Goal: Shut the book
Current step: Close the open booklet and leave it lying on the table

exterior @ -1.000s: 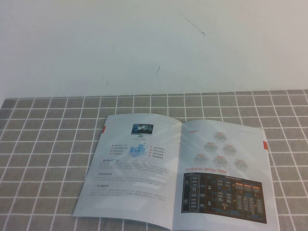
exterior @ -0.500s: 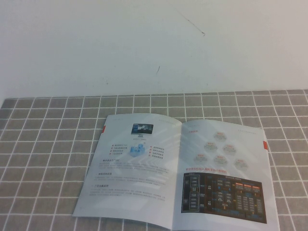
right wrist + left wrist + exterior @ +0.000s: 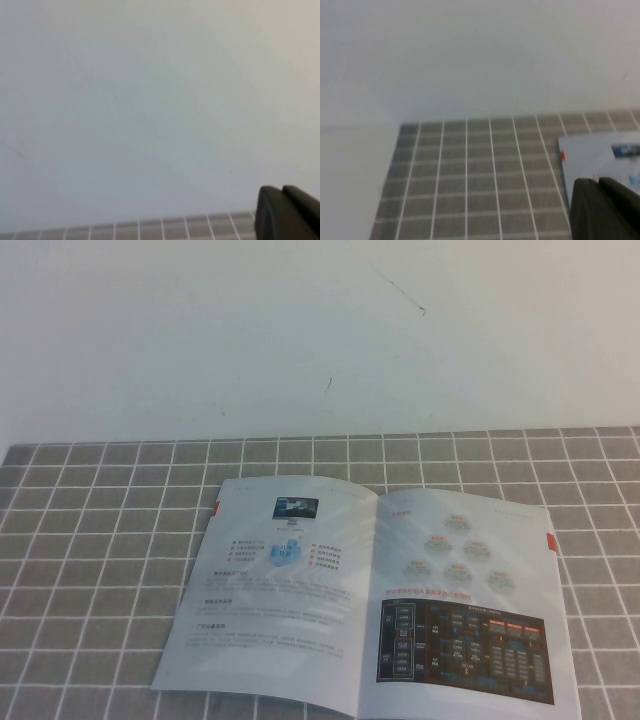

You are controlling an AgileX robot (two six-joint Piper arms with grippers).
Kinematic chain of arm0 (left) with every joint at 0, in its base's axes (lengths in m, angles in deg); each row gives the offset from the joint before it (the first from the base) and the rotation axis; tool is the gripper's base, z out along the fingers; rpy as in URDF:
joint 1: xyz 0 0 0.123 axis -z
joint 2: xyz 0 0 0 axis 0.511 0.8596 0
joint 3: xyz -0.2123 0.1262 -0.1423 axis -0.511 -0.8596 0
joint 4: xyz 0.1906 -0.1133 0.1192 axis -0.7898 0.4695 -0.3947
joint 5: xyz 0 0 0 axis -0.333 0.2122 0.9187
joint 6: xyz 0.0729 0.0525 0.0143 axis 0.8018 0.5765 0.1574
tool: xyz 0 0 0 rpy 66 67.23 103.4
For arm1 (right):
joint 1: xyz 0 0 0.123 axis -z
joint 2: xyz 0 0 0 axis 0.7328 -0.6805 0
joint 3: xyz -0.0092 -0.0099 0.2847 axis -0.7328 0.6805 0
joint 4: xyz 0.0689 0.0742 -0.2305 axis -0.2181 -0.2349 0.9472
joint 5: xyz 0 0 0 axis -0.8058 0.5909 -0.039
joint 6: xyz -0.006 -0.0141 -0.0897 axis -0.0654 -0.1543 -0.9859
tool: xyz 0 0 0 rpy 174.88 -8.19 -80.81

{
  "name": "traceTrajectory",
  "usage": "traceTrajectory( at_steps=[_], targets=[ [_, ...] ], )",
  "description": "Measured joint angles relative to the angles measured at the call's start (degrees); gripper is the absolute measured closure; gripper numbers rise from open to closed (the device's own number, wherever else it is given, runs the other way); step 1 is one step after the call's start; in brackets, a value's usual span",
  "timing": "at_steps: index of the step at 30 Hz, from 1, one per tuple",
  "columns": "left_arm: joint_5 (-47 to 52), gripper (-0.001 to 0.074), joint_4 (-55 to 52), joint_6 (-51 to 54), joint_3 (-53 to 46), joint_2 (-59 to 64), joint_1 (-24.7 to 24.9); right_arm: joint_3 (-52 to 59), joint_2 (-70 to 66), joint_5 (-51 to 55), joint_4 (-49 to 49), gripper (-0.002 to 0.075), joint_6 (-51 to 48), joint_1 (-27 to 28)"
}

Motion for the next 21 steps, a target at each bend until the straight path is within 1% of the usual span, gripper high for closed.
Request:
traceTrajectory(
  at_steps=[4, 6, 8, 11, 14, 16, 19, 21],
  targets=[
    [9.03, 0.0739, 7.32, 9.02, 5.16, 9.8, 0.0, -3.3, -9.65, 7.5, -1.19, 0.0729, -2.53, 0.0],
    [12.38, 0.0739, 13.95, 14.85, 6.77, 14.82, 0.0, -3.91, -13.44, 9.56, -5.21, 0.0729, -7.0, 0.0],
    [14.82, 0.0739, 21.99, 21.09, 7.54, 19.57, 0.0, -4.04, -16.92, 10.86, -11.54, 0.0729, -13.59, 0.0],
    [16.54, 0.0739, 34.38, 31.51, 7.81, 26.39, 0.0, -4.44, -22.77, 13.55, -25.58, 0.0729, -29.22, 0.0],
    [17.35, 0.0739, 47.25, 45.01, 7.84, 31.71, 0.0, -4.6, -28.2, 16.58, -42.21, 0.0729, -47.15, 0.0],
    [17.48, 0.0739, 55.32, 52.91, 7.93, 34.82, 0.0, -4.69, -32.42, 18.54, -51.5, 0.0729, -60.55, 0.0],
    [16.67, 0.0739, 66.84, 62.51, 8.25, 39.59, 0.0, -4.83, -38.86, 20.54, -61.3, 0.0729, -73.71, -0.11],
    [15.21, 0.0739, 70.16, 67.07, 8.77, 43.03, 0.0, -4.95, -43.42, 20.66, -65.2, 0.0729, -79.27, -1.09]
  ],
)
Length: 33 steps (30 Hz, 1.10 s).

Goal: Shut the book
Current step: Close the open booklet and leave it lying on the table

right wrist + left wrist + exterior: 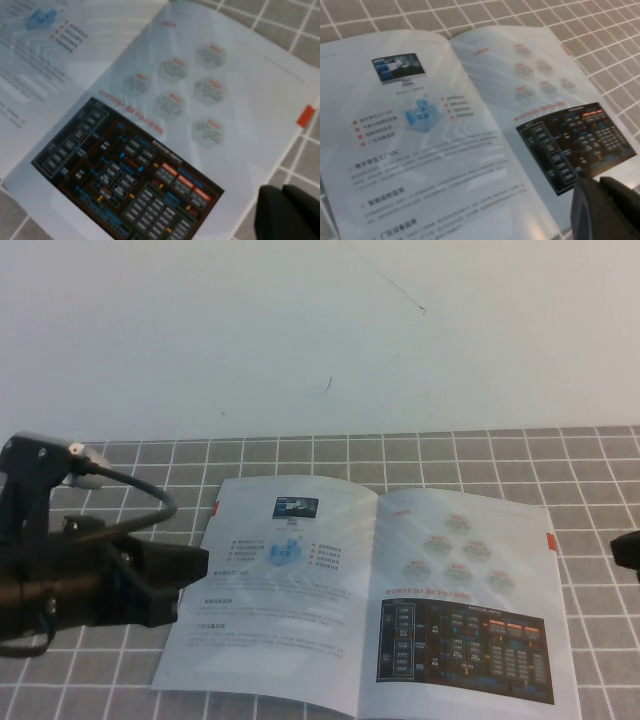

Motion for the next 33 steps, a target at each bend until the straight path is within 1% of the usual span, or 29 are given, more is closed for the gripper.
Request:
traceTrajectory(
  at_steps=[2, 5, 11, 15, 20, 27, 33],
  targets=[
    [-1.07, 0.0739, 0.01, 1.59, 1.3, 3.32, 0.0, -0.25, -4.37, -0.54, -2.0, 0.0729, -3.32, -1.65],
    [-3.5, 0.0739, -1.96, 1.33, 3.72, 7.78, 0.0, -1.14, -10.41, -1.41, -2.79, 0.0729, -5.0, -4.57],
    [-7.54, 0.0739, -10.31, -6.47, 9.67, 16.52, 0.0, -3.27, -20.51, -3.97, -3.61, 0.0729, -5.84, -9.95],
    [-11.73, 0.0739, -14.66, -11.1, 11.28, 21.66, 0.0, -3.61, -24.71, -6.17, -3.86, 0.0729, -5.84, -10.51],
    [-17.98, 0.0739, -14.6, -12.06, 11.5, 27.63, 0.0, -3.63, -29.27, -8.99, -4.04, 0.0729, -6.72, -10.51],
    [-20.32, 0.0739, -13.69, -11.61, 11.5, 35.29, 0.0, -4.3, -31.78, -9.41, -4.41, 0.0729, -7.36, -10.51],
    [-22.62, 0.0739, -13.42, -11.4, 11.54, 39.19, 0.0, -4.55, -32.04, -9.17, -4.79, 0.0729, -7.81, -10.51]
  ],
)
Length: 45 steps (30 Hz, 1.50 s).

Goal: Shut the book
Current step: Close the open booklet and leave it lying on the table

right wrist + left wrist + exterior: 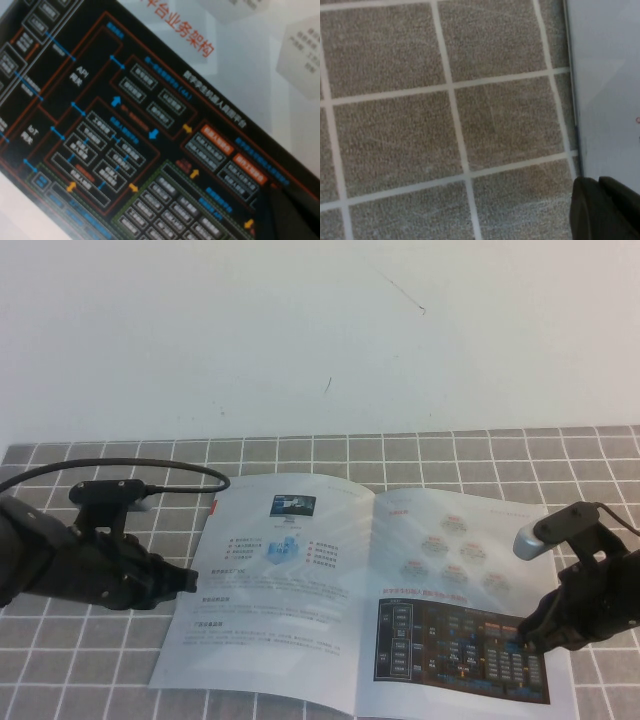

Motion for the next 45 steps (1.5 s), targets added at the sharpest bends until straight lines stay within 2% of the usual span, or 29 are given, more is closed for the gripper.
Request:
traceTrajectory(
  at_steps=[12, 17, 26, 30, 33, 40, 45],
  targets=[
    [0.4, 0.0739, 3.44, 0.09, 0.56, 2.83, 0.0, -0.08, -0.12, 0.42, -0.12, 0.0729, -0.22, 0.0],
    [5.29, 0.0739, 13.44, 1.36, 0.66, 3.81, -0.11, -0.08, -0.12, 0.42, -0.34, 0.0729, -0.33, 0.0],
    [24.04, 0.0739, 36.14, 13.58, 0.66, 4.41, -0.11, -0.08, -0.12, 0.42, -0.55, 0.0729, -0.33, 0.0],
    [28.59, 0.0739, 41.9, 17.73, 0.66, 4.41, 0.36, -0.08, -0.12, 0.42, -1.01, 0.0729, -0.33, 0.0],
    [25.09, 0.0739, 41.64, 20.33, 0.66, 3.76, 0.49, -0.08, -0.15, 0.42, -1.1, 0.0729, -0.33, 0.0],
    [3.03, 0.0739, 30.4, 21.41, 0.66, -0.18, -0.11, -0.08, -0.25, 0.42, -1.21, 0.0729, -0.33, 0.0],
    [-1.69, 0.0739, 26.93, 21.72, 0.66, -0.66, -0.25, -0.08, -0.24, 0.42, -1.31, 0.0729, -0.33, 0.0]
  ],
)
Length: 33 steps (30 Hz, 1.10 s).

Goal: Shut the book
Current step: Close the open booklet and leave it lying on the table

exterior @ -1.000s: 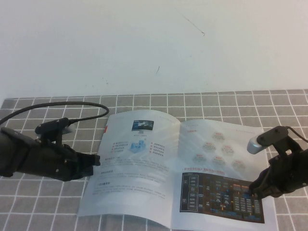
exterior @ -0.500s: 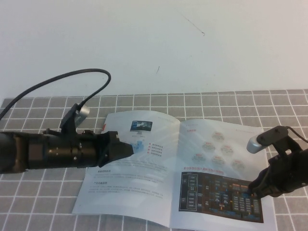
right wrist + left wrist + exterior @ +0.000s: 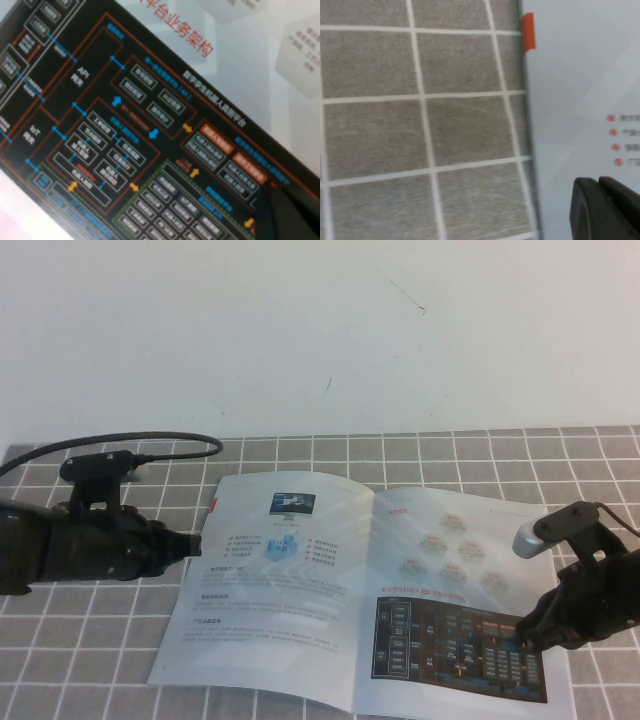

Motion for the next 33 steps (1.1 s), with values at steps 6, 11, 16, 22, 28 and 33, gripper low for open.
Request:
traceTrajectory(
  at_steps=[6, 11, 16, 22, 28, 33],
  targets=[
    [-4.2, 0.0739, -3.1, 0.11, 0.0, 2.56, 0.21, 0.0, 0.0, 0.0, -0.11, 0.0729, -0.08, 0.0],
    [-2.61, 0.0739, -3.33, 0.11, 0.0, 4.3, 0.21, 0.0, 0.0, 0.0, -0.11, 0.0729, -0.08, 0.0],
    [-0.28, 0.0739, -3.22, 0.22, 0.47, 6.23, 0.21, 0.0, 0.0, 0.0, -0.11, 0.0729, -0.08, 0.0],
    [5.33, 0.0738, 0.19, -0.01, 0.53, 7.09, -0.16, 0.0, 0.0, 0.0, -0.11, 0.0729, -0.08, 0.0],
    [19.82, 0.0738, 6.93, 0.09, 0.42, 8.6, -0.16, 0.0, 0.0, -0.11, -0.11, 0.0729, -0.08, 0.0],
    [28.37, 0.0737, 12.44, 0.2, 0.42, 8.6, 1.67, 0.0, 0.0, -0.2, -0.21, 0.0729, -0.08, 0.0]
  ],
)
